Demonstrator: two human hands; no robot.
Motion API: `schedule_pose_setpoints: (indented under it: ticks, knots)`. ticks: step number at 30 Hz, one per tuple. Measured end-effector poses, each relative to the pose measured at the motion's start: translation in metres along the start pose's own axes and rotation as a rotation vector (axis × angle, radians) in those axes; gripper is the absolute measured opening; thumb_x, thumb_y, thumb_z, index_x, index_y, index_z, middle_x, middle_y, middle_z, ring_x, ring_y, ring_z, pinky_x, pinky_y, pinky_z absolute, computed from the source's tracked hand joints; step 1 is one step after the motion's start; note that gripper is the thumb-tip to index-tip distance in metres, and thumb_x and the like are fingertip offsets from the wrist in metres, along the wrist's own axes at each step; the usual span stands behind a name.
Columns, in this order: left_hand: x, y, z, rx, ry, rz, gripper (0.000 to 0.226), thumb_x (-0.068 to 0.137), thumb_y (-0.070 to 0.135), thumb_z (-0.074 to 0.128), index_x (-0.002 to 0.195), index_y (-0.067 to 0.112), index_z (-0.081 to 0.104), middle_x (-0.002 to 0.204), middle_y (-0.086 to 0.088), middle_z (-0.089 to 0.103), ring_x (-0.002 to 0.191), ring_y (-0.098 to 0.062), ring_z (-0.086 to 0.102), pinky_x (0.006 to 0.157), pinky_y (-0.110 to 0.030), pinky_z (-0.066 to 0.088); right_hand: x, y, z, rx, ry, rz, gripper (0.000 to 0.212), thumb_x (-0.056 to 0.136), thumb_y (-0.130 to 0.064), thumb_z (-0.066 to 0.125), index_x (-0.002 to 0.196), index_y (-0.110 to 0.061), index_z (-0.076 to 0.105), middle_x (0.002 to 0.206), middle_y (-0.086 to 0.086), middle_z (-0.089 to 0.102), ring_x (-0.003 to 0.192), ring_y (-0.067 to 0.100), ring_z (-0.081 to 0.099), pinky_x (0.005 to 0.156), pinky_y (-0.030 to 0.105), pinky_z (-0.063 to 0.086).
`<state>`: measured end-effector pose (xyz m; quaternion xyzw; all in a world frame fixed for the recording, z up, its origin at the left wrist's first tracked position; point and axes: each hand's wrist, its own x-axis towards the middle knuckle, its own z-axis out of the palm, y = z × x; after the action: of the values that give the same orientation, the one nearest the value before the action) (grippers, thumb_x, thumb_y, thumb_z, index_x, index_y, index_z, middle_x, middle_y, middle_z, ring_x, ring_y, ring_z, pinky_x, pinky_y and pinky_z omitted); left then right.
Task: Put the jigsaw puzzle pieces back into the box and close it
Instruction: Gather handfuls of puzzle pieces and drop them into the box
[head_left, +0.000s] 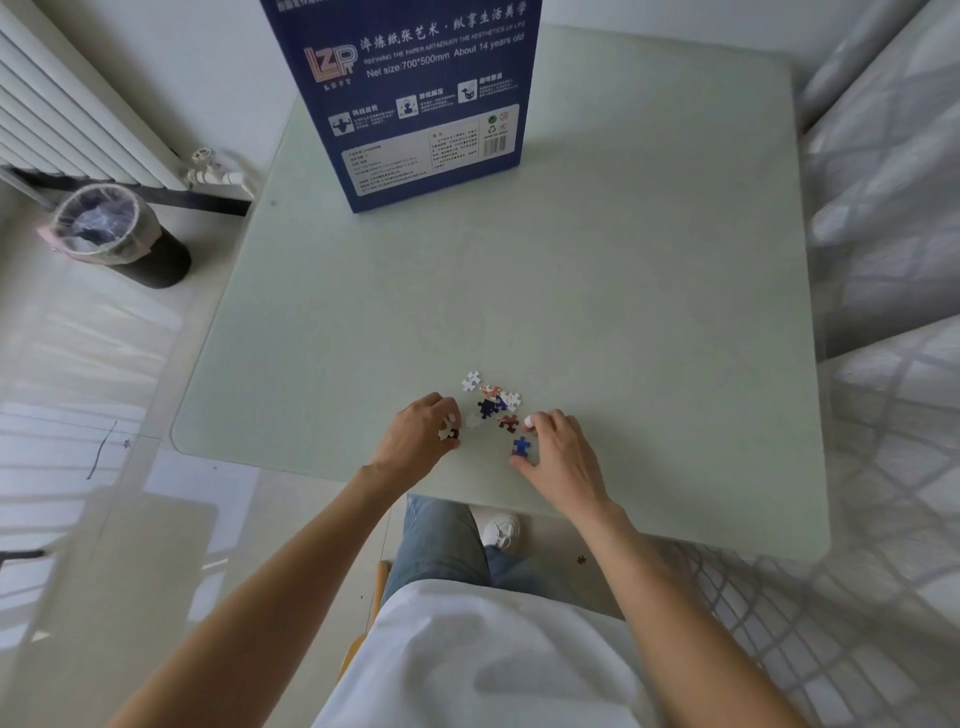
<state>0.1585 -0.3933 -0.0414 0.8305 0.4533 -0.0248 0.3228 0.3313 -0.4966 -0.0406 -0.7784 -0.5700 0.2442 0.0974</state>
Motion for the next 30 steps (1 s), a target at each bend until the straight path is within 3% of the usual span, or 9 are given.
schedule_pose_setpoints:
  ticks: [5, 8, 12, 17, 23, 27, 30]
  knots:
    - [0.001, -0.001, -0.001, 0.015, -0.01, 0.046, 0.022, 0.082, 0.014, 0.07, 0.101, 0.01, 0.06, 0.098, -0.006, 0.062, 0.075, -0.016, 0.055, 0.068, -0.023, 0.044, 0.002, -0.006, 0.003, 0.015, -0.017, 0.048, 0.027, 0.084, -0.027, 0.066, 0.106, -0.014, 0.059, 0.107, 0.003, 0.054, 0.104, 0.02, 0.049, 0.072, 0.021, 0.036]
    - [0.004, -0.001, -0.003, 0.052, -0.038, 0.097, 0.025, 0.082, 0.015, 0.069, 0.105, 0.011, 0.06, 0.1, -0.005, 0.063, 0.084, -0.018, 0.056, 0.073, -0.024, 0.045, 0.002, -0.006, 0.005, 0.033, -0.017, 0.05, 0.025, 0.084, -0.024, 0.066, 0.105, -0.012, 0.06, 0.107, 0.005, 0.054, 0.103, 0.021, 0.048, 0.074, 0.02, 0.035]
    - [0.003, -0.003, -0.003, 0.076, -0.002, 0.126, 0.031, 0.081, 0.018, 0.071, 0.11, 0.013, 0.06, 0.107, -0.003, 0.059, 0.095, -0.021, 0.055, 0.078, -0.026, 0.044, 0.0, -0.009, 0.006, 0.007, -0.008, 0.018, 0.026, 0.086, -0.019, 0.063, 0.109, -0.009, 0.057, 0.107, 0.008, 0.056, 0.101, 0.023, 0.05, 0.077, 0.024, 0.039]
    - [-0.003, -0.001, -0.001, 0.049, -0.061, 0.079, 0.027, 0.085, 0.015, 0.066, 0.111, 0.012, 0.061, 0.104, -0.007, 0.061, 0.088, -0.021, 0.061, 0.078, -0.027, 0.049, -0.002, -0.011, 0.01, 0.039, -0.002, -0.079, 0.024, 0.082, -0.007, 0.064, 0.104, -0.009, 0.054, 0.101, 0.009, 0.058, 0.093, 0.023, 0.053, 0.076, 0.024, 0.04]
    - [-0.003, -0.002, -0.005, 0.045, -0.09, 0.062, 0.026, 0.083, 0.015, 0.068, 0.108, 0.01, 0.063, 0.105, -0.009, 0.057, 0.083, -0.02, 0.057, 0.073, -0.02, 0.039, 0.019, -0.01, -0.001, 0.166, 0.009, -0.102, 0.029, 0.077, 0.0, 0.067, 0.103, -0.006, 0.053, 0.095, 0.009, 0.056, 0.085, 0.021, 0.057, 0.072, 0.027, 0.046]
    - [0.0, 0.004, -0.005, -0.005, -0.041, 0.147, 0.019, 0.078, 0.013, 0.073, 0.096, 0.01, 0.067, 0.112, -0.01, 0.054, 0.08, -0.019, 0.057, 0.075, -0.026, 0.048, 0.033, -0.008, -0.004, 0.139, -0.003, -0.065, 0.041, 0.076, -0.007, 0.071, 0.112, -0.005, 0.052, 0.106, 0.011, 0.052, 0.091, 0.026, 0.058, 0.075, 0.03, 0.044]
    - [0.008, 0.011, -0.002, -0.033, 0.009, 0.167, 0.016, 0.078, 0.013, 0.074, 0.092, 0.011, 0.067, 0.119, -0.007, 0.053, 0.084, -0.018, 0.057, 0.079, -0.029, 0.05, 0.037, -0.005, -0.007, 0.063, -0.027, -0.062, 0.058, 0.078, -0.015, 0.072, 0.129, -0.007, 0.046, 0.122, 0.01, 0.044, 0.11, 0.025, 0.047, 0.087, 0.03, 0.042]
